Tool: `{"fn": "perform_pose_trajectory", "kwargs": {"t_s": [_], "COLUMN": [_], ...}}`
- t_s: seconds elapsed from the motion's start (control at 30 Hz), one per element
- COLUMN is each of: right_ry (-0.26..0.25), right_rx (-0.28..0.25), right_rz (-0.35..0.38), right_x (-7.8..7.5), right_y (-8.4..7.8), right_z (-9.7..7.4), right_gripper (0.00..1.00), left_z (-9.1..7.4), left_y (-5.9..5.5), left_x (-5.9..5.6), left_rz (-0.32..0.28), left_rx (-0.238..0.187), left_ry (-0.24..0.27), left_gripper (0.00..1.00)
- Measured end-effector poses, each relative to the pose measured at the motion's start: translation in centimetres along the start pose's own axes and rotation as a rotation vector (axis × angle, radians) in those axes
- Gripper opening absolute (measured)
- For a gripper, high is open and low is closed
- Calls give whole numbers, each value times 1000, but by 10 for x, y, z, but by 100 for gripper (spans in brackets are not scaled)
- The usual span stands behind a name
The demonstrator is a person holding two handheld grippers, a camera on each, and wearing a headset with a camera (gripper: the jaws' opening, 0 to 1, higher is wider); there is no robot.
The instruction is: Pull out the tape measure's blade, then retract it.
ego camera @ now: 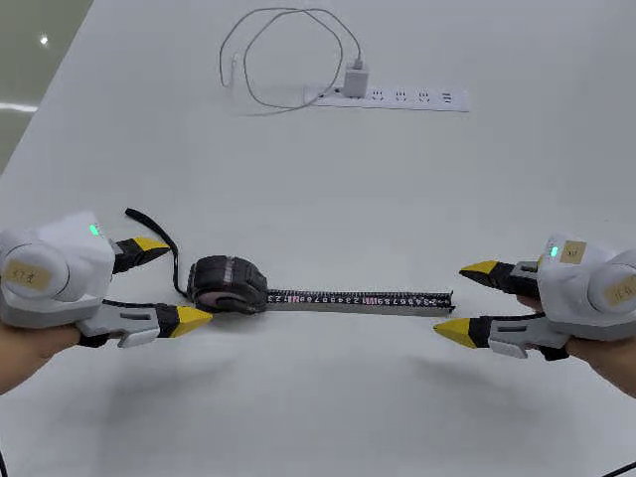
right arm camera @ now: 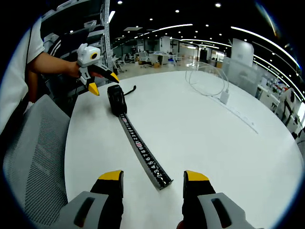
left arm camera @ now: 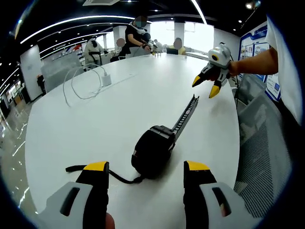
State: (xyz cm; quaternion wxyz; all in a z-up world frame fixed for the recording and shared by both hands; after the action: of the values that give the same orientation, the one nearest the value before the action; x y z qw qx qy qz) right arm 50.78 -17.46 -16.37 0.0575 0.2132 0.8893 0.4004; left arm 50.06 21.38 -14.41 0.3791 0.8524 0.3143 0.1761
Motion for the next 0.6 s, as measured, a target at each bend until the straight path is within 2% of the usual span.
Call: {"fn": "perform_pose_trajectory", "kwargs": {"t_s": [0.33,0.6], "right_ry": [-23,-38], "right_rx": [-2,5], "right_rz": [15,22], "right_x": [8,14], "right_y": [-1,-6], "right_z": [-6,-13], "right_gripper": [53,57], "left_z": [-10,-19], "left_y": [-8,-23], "left_x": [-6,-14], "left_rz": [-62,-102], "left_rx": [-13,-5], "left_ry": [25,29], "left_gripper": [66,68]}}
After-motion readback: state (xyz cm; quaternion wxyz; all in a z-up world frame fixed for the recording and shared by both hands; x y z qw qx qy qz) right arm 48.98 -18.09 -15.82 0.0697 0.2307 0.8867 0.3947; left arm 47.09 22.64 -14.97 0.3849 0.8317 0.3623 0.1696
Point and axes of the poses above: the centre of the closed fingertips' face, and the gripper's own axes: z roughly forward along the fingers, x roughly to its left, y roughly out of its top, the point moved 8 cm from there along -z, roughly backward along the fingers, and after that the axes turned 4 degrees about y, right-handed, at the moved point
